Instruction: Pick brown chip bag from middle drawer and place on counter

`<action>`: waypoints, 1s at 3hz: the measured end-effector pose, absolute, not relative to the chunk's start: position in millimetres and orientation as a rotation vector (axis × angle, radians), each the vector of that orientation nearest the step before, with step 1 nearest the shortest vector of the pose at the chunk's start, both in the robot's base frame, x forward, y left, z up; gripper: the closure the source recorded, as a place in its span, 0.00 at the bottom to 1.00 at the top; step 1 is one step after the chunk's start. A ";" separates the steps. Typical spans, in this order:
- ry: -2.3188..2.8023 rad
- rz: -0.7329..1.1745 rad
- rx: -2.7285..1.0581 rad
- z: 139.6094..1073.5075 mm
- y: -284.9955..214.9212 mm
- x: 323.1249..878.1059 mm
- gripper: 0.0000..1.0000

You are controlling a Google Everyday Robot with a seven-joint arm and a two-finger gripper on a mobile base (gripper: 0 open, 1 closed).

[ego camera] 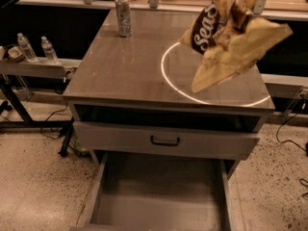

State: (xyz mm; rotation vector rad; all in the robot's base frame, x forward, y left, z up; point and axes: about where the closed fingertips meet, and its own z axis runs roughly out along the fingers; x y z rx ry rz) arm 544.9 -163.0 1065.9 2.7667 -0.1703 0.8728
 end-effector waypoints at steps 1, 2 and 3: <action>-0.166 0.966 2.822 1085.8 -157.6 569.2 1.00; -0.162 1.017 2.919 1083.4 -156.1 598.7 1.00; -0.152 0.989 3.050 1051.0 -150.1 633.4 1.00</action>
Offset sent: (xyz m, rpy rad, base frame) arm 0.1077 0.0202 -0.0162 0.3840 -0.0123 0.1615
